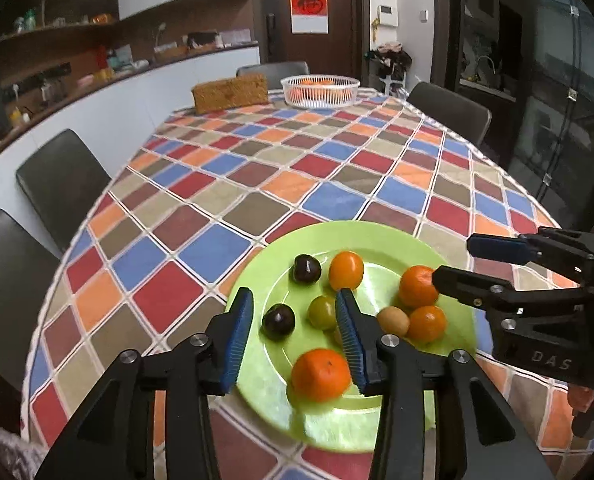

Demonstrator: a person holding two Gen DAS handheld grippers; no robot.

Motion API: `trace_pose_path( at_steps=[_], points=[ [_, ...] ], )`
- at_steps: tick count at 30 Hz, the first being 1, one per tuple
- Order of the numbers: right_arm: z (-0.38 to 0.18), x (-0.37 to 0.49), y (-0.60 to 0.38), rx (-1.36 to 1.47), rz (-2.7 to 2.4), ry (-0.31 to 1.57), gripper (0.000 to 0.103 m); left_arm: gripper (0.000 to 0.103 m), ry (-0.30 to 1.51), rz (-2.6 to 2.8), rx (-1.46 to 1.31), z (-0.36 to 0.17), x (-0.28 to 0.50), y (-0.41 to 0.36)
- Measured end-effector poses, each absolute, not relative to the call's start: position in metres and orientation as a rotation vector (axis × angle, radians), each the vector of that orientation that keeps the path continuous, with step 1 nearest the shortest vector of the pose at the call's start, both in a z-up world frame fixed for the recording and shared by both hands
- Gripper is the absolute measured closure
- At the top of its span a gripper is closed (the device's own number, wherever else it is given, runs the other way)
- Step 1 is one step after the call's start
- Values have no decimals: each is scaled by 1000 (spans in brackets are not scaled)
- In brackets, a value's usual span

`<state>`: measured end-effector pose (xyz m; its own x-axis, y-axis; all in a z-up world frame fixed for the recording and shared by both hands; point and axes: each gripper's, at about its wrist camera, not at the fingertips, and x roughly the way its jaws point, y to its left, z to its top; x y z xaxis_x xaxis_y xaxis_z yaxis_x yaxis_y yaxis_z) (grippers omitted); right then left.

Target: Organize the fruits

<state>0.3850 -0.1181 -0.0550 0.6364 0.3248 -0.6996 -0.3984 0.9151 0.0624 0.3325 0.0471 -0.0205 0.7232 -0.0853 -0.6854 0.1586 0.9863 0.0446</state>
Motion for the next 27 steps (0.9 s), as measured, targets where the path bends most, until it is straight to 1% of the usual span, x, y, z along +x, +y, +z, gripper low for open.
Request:
trace_pose_path(
  at_steps=[2, 3, 5, 9, 11, 14, 17, 20, 27],
  points=[
    [-46, 373, -122, -103, 403, 752, 52, 48, 734, -124, 101, -13, 320, 46],
    [-42, 367, -124, -99, 398, 740, 49, 45, 714, -124, 94, -8, 311, 46],
    [-32, 351, -130, -81, 383, 714, 43, 32, 681, -111, 86, -1, 296, 46],
    [-19, 319, -143, -50, 350, 669, 31, 27, 647, -80, 93, 8, 268, 45],
    [-16, 307, -148, -33, 338, 657, 27, 18, 634, -73, 98, 12, 253, 43],
    [-12, 286, -155, -12, 325, 641, 22, 14, 608, -61, 116, 17, 233, 39],
    [-10, 265, -159, -22, 310, 622, 20, 10, 583, -51, 115, 23, 212, 36],
    [-9, 244, -165, -24, 293, 598, 17, 7, 564, -53, 96, 29, 193, 35],
    [-5, 207, -174, -39, 264, 559, 15, 5, 535, -48, 88, 36, 153, 29]
  ],
)
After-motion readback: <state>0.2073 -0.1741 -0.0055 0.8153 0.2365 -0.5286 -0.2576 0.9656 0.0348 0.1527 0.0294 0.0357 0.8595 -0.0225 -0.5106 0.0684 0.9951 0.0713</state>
